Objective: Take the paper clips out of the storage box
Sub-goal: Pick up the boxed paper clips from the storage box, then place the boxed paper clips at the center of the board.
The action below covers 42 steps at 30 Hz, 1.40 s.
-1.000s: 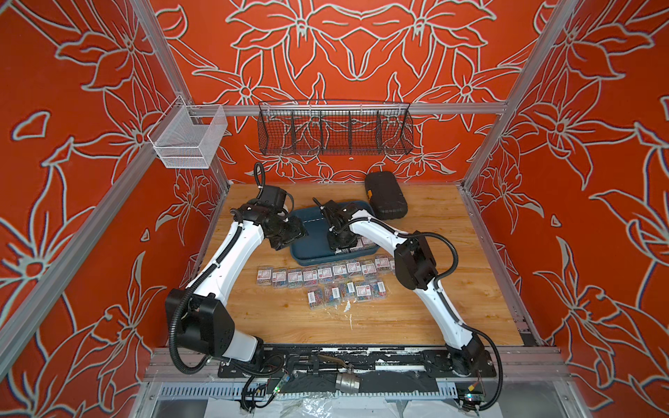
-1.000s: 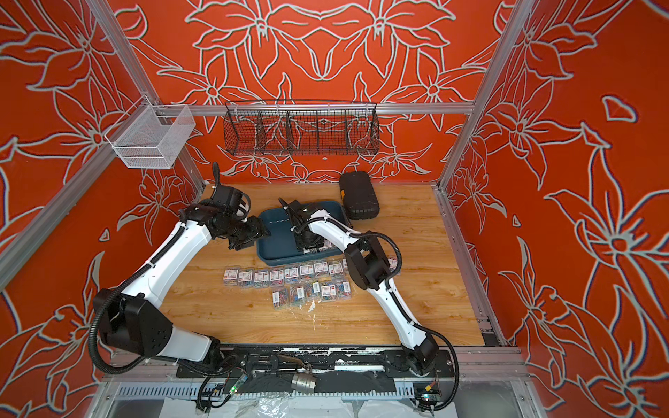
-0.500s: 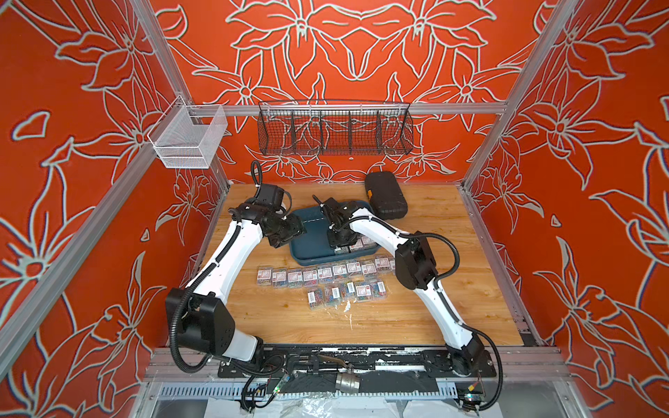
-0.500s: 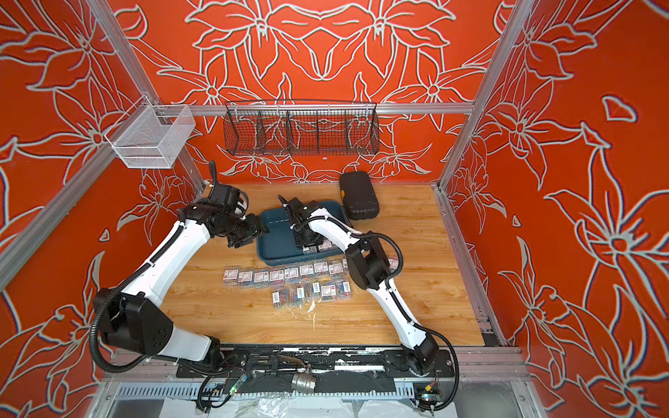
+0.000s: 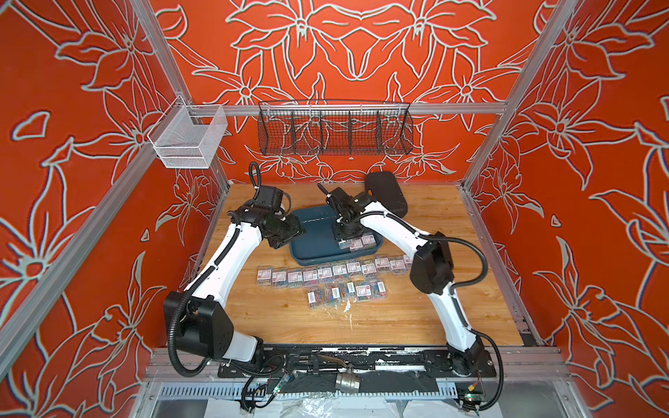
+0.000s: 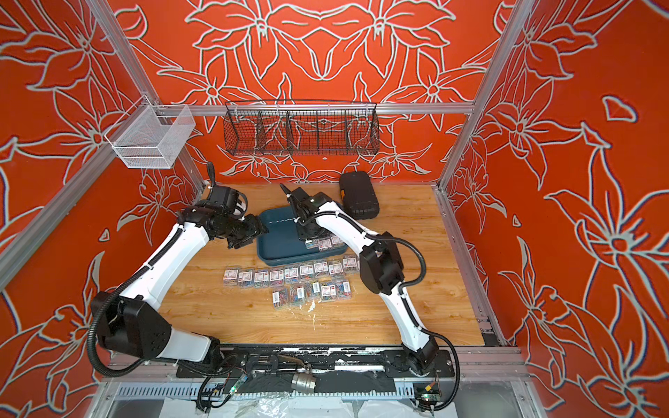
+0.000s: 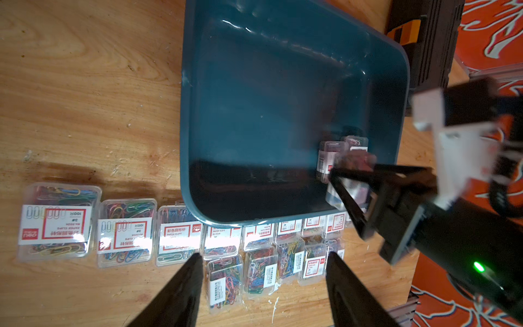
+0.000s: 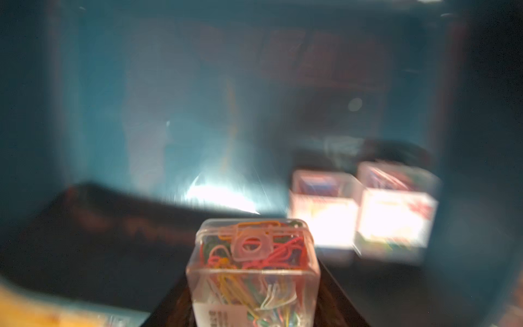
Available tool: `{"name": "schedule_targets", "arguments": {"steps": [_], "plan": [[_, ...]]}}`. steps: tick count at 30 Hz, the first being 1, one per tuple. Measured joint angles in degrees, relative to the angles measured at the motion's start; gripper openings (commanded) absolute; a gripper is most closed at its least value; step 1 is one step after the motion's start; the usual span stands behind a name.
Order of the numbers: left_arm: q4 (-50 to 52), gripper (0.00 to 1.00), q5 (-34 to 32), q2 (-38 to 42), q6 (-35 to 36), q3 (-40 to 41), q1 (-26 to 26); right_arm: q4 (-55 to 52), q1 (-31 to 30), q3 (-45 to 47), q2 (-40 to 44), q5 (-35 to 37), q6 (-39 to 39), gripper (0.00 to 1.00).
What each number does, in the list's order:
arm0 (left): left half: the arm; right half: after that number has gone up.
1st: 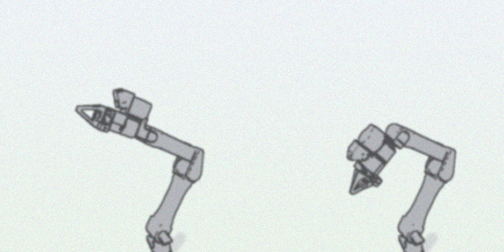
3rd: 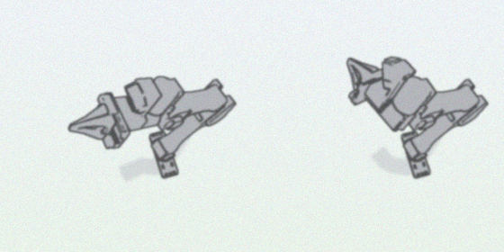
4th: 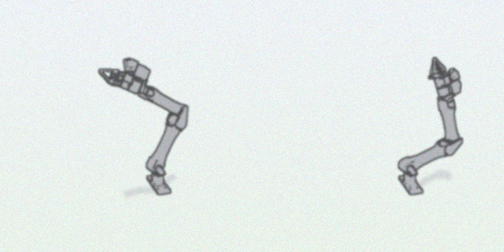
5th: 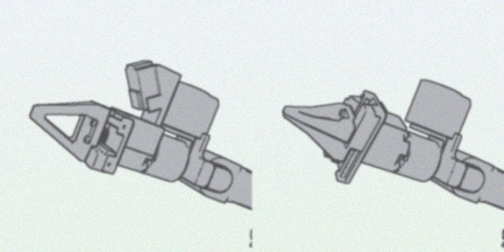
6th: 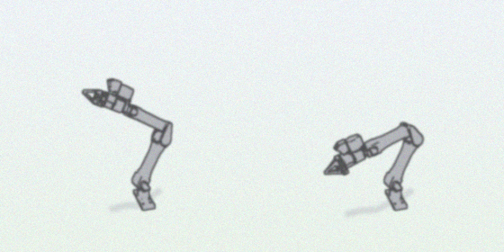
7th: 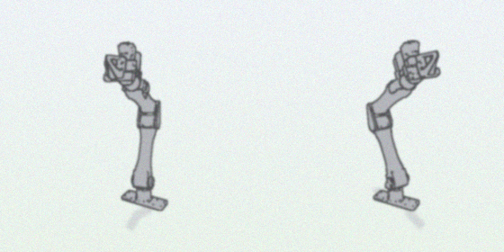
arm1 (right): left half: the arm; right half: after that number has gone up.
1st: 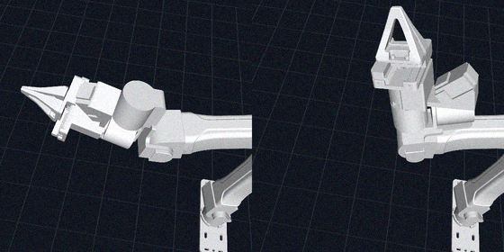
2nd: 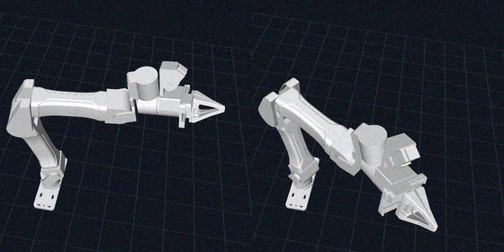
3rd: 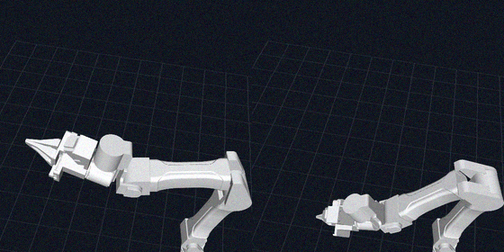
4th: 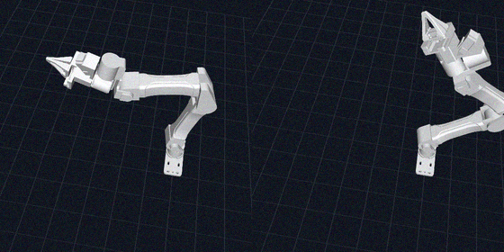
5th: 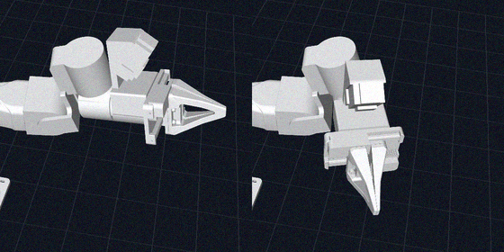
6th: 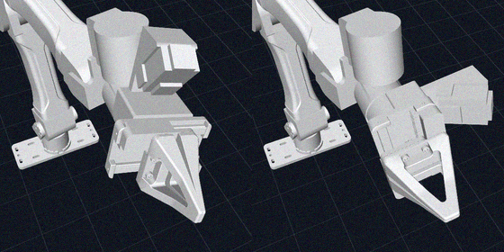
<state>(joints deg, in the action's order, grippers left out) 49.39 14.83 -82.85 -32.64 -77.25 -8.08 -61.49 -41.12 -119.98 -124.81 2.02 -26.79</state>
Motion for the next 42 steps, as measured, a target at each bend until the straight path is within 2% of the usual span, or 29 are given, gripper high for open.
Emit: {"name": "schedule_targets", "arguments": {"steps": [4,8,15,19,25,31,42], "plan": [[-1.0,0.67,-0.5,0.1,-1.1,0.7,0.0,1.5,0.3,10.2,12.0,2.1,0.6,0.31],[-1.9,0.67,-0.9,0.1,-2.1,1.4,0.0,2.4,0.9,19.6,20.5,4.2,0.7,0.29],[-3.3,0.67,-1.6,0.1,-3.5,1.9,0.2,3.0,3.8,38.9,29.6,5.9,-0.9,0.29],[-3.6,0.67,-1.7,0.1,-3.8,1.9,0.2,3.1,5.2,46.2,33.8,6.1,-2.8,0.29],[-3.5,0.67,-1.6,-1.2,-3.6,0.2,0.2,4.8,7.1,53.1,38.9,6.1,-4.7,0.29],[-3.5,0.66,-0.2,-4.1,-3.3,-1.9,0.2,7.8,8.7,58.3,39.7,5.9,-4.9,0.28],[-2.6,0.64,3.0,-7.2,-4.3,-2.6,-0.2,14.1,8.9,60.2,38.1,3.0,-2.7,0.27]]}}
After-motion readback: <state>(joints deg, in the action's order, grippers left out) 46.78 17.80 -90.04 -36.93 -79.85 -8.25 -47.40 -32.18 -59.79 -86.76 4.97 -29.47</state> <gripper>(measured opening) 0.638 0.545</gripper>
